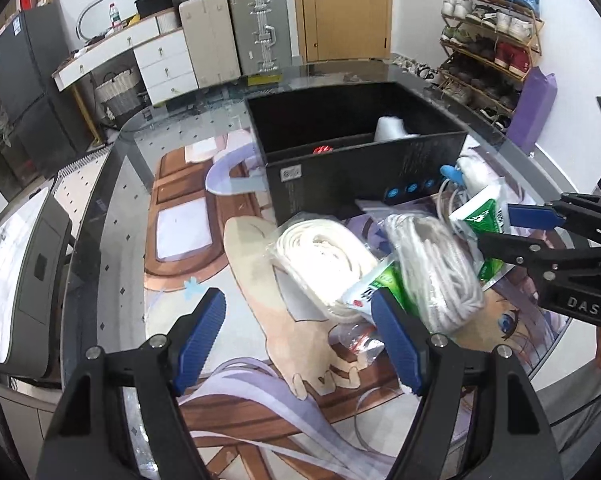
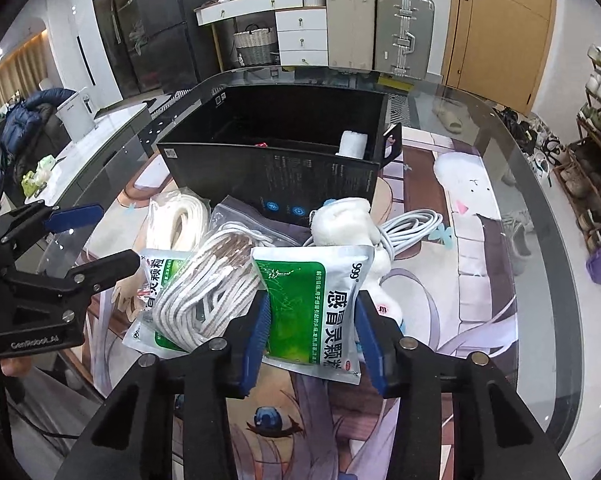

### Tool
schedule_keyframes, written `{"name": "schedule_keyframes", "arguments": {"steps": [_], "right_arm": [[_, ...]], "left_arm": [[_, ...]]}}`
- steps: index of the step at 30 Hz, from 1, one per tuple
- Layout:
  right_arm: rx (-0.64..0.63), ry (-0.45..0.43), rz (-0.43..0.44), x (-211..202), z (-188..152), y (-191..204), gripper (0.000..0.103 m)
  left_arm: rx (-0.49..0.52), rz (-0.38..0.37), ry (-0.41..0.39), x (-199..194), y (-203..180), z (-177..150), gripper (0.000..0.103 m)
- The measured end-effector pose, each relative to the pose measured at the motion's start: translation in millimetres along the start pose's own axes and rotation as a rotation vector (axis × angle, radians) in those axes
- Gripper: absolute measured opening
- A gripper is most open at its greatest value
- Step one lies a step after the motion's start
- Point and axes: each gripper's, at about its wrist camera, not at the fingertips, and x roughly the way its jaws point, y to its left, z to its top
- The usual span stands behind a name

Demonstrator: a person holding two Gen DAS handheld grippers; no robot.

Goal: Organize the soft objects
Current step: 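Grasp the green medicine packet with the right gripper, then grasp the bagged white cables with the left gripper while the right holds the packet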

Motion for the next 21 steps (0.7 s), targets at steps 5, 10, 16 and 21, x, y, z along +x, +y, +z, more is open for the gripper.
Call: {"name": "schedule_keyframes", "arguments": {"steps": [5, 10, 16, 21], "right_arm": [[0.037, 0.002, 0.035, -8.3, 3.8, -11.0, 0.042], [0.085, -0.027, 0.057, -25.7, 2.5, -27.9, 0.042], [0.121, -0.027, 0.053, -31.9, -10.4, -51.3, 0.042], [0.137, -0.027, 0.044, -33.9, -15.6, -61.5, 0.042]], "left_arm": [[0.03, -0.015, -0.081, -18.6, -13.3, 6.2, 0.076], [0.043, -0.054, -0.074, -15.8, -36.7, 14.3, 0.076], [0.09, -0.064, -0.052, -2.8, -68.5, 20.8, 0.076], [0.117, -0.05, -0.002, 15.4, -93.2, 26.4, 0.076]]}}
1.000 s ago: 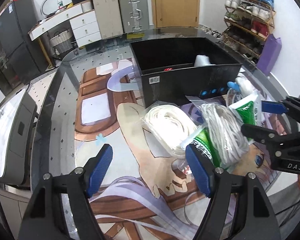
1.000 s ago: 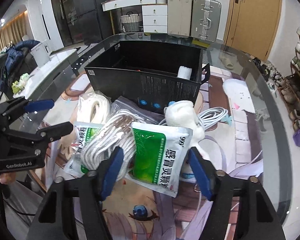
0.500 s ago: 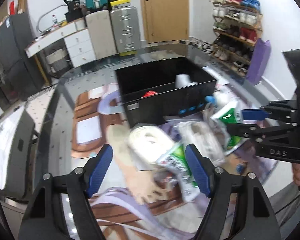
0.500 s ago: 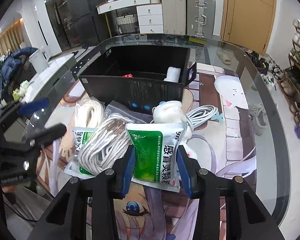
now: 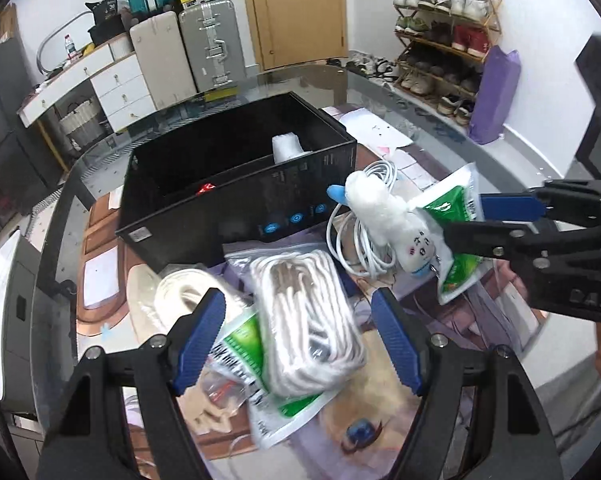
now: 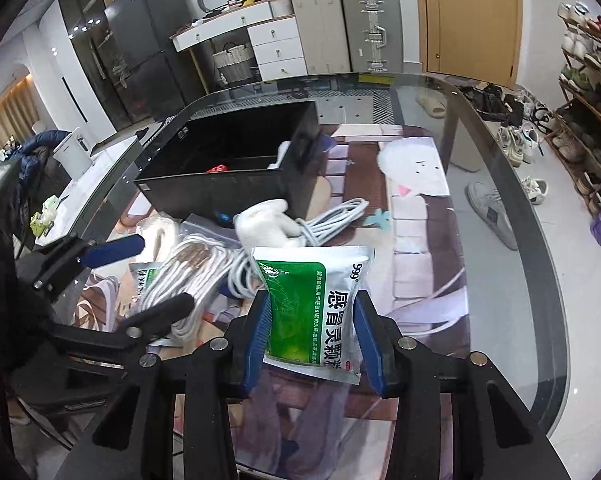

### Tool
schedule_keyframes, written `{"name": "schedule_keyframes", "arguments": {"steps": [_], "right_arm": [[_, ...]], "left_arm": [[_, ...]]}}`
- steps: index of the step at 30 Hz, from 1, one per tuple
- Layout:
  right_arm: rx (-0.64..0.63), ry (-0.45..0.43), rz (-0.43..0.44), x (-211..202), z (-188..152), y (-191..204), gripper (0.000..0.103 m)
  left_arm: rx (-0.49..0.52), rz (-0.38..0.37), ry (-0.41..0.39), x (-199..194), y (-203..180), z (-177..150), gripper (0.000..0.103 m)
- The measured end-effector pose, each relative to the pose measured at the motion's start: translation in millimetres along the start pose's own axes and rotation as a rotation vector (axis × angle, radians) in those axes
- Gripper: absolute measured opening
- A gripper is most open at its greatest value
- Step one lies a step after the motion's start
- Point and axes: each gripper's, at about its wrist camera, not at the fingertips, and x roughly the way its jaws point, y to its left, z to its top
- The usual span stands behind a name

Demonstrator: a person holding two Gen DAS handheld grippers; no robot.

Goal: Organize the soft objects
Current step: 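Grasp the bagged white cables with the left gripper while the right holds the packet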

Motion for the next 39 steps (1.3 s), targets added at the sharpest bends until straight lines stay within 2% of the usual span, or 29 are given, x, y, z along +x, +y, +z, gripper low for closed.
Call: {"name": "schedule_keyframes", "arguments": {"steps": [3, 6, 8, 9, 15, 27, 30, 33, 39], "right_arm": [[0.003, 0.003, 0.002, 0.7, -0.2, -0.3, 0.042], [-0.014, 0.006, 0.008, 0.4, -0.4, 4.9, 0.042], [-0.024, 0.008, 0.005, 0.6, -1.4, 7.1, 0.042], [-0.022, 0.009, 0.007, 0.8, -1.8, 6.9, 0.042], [-0.019, 0.014, 0.026, 1.3, -2.5, 10.5, 0.042], [-0.075, 0.004, 0.094, 1.4, -1.6, 38.1, 0.042], [-0.101, 0.0, 0.1, 1.0, -0.8, 50.8, 0.042], [-0.115, 0.002, 0.105, 2.8, 0.8, 61.4, 0.042], [-0.139, 0.001, 0.112, 3.8, 0.8, 75.3, 0.042]], "left_arm": [[0.052, 0.047, 0.033, 13.3, -15.9, 1.2, 0.076], [0.044, 0.067, 0.068, 23.7, -19.3, 3.2, 0.075], [0.042, 0.07, 0.085, 29.1, -18.6, 3.3, 0.064], [0.046, 0.082, 0.097, 32.9, -17.6, 2.6, 0.05], [-0.001, 0.005, 0.104, 26.3, 0.0, 0.6, 0.035], [-0.07, -0.03, 0.009, -24.0, 52.1, -13.8, 0.032], [-0.085, -0.032, 0.014, -26.5, 65.6, -21.0, 0.032], [-0.103, -0.036, 0.022, -26.3, 69.7, -25.9, 0.032], [-0.08, -0.037, -0.002, -33.9, 70.0, -32.0, 0.032]]}}
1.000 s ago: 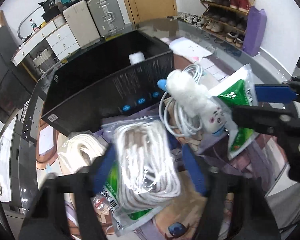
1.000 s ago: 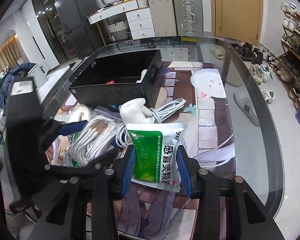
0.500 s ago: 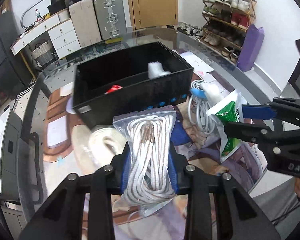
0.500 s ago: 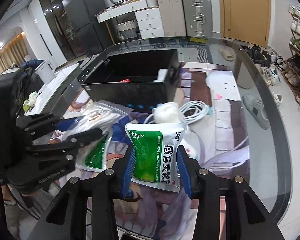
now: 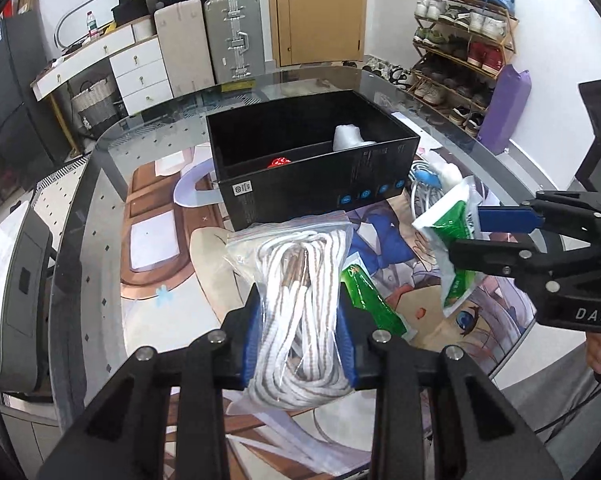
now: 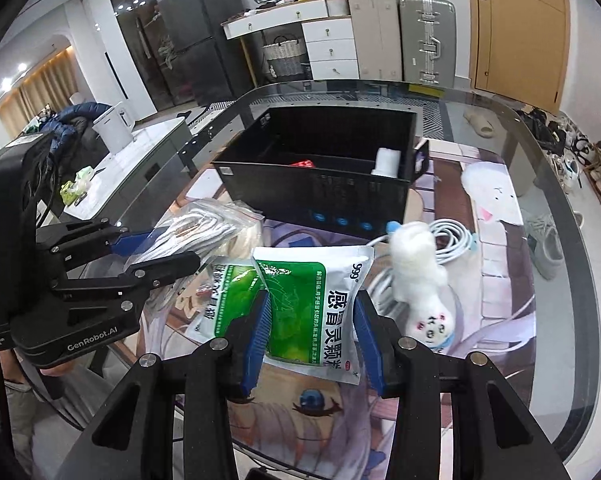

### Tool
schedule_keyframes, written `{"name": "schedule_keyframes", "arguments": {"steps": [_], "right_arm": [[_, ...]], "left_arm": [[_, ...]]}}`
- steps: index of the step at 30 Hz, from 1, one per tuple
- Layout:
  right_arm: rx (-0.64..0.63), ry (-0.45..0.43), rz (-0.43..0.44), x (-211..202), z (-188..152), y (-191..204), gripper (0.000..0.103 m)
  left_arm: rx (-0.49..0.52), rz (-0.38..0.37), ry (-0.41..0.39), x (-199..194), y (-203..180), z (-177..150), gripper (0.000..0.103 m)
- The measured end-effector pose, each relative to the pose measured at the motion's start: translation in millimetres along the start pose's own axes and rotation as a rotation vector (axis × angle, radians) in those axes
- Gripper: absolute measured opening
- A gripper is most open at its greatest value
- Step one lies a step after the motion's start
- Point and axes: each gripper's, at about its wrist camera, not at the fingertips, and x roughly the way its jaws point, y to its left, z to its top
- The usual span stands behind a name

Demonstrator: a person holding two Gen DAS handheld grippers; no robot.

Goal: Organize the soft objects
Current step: 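Grasp the bagged white cables with the left gripper while the right holds the packet, then carry both bags over the black box and release them inside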

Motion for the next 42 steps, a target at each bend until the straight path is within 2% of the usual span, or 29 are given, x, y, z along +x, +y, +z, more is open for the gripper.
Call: {"name": "schedule_keyframes", "arguments": {"steps": [28, 35, 42], "right_arm": [[-0.016, -0.031, 0.003, -10.1, 3.8, 2.3, 0.042], [0.005, -0.094, -0.002, -26.4, 19.6, -1.9, 0.042], [0.039, -0.197, -0.018, -43.6, 57.0, -0.9, 0.042]], "left_arm": [[0.013, -0.005, -0.046, -11.9, -9.0, 10.5, 0.032], [-0.008, 0.002, -0.083, -21.8, -4.4, 21.0, 0.032], [-0.032, 0.019, -0.18, -37.5, -4.8, 49.8, 0.032]]}}
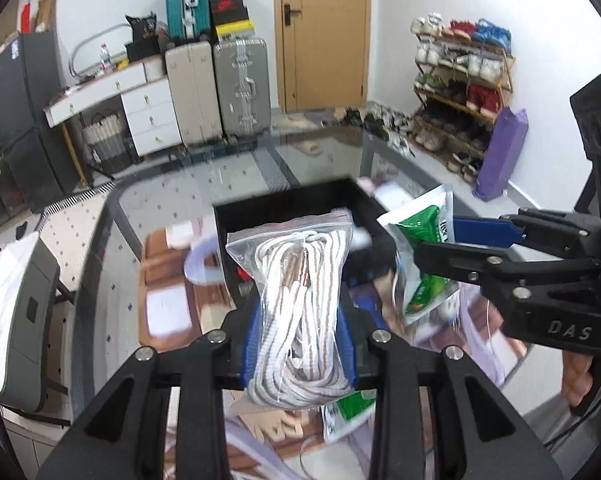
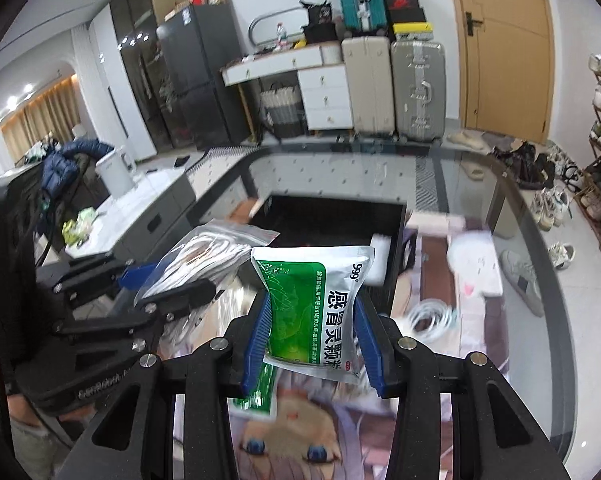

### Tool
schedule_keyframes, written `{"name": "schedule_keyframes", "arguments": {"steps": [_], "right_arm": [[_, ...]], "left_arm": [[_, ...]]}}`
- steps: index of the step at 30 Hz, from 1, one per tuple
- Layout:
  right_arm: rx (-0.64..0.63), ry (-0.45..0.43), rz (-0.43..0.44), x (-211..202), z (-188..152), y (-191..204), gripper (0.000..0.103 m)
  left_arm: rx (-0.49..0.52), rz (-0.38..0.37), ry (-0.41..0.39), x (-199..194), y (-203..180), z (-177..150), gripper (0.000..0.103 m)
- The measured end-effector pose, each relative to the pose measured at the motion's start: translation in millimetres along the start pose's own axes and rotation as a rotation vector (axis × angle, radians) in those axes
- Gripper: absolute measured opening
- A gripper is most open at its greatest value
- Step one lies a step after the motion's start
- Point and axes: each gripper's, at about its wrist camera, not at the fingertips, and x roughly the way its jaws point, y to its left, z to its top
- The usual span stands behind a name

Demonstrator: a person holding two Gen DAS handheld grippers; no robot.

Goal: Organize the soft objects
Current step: 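Carry both bags over the black box and release them inside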

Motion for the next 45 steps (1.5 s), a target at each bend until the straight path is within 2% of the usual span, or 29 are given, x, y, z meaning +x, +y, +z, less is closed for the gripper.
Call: {"name": "schedule_keyframes", "arguments": {"steps": [3, 7, 12, 16, 20, 25, 35, 45], "right_arm": [[-0.002, -0.043, -0.031, -2.7, 17.7, -1.0, 0.042], [0.012, -0.085, -0.082, 1.1, 37.4, -3.3, 0.042], [0.027, -0.087, -0.102, 21.5, 56.6, -4.5, 0.042], [0.06, -0.075, -0.102, 38.6, 63.0, -11.3, 0.042], [0.104, -0.043, -0.104, 60.6, 63.0, -22.7, 0.042], [0.141, -0.013, -0.098, 82.3, 61.6, -36.0, 0.042], [0.148, 0.015, -0.099, 101.6, 55.7, -46.4, 0.042], [0.125, 0.039, -0.1, 108.3, 53.3, -45.8, 0.042]], "left_arm": [[-0.04, -0.003, -0.04, -4.7, 6.7, 13.9, 0.032], [-0.036, 0.057, -0.107, -1.8, 13.9, 30.0, 0.032], [-0.097, 0.082, -0.125, 22.0, 28.9, 45.9, 0.032], [-0.118, 0.093, -0.107, 41.5, 33.4, 50.3, 0.032], [-0.16, 0.056, -0.061, 65.1, 43.1, 50.1, 0.032], [-0.179, 0.093, -0.015, 85.6, 49.5, 41.7, 0.032], [-0.14, 0.081, 0.011, 92.9, 31.1, 36.4, 0.032], [-0.126, 0.089, 0.037, 98.3, 29.5, 36.3, 0.032]]}}
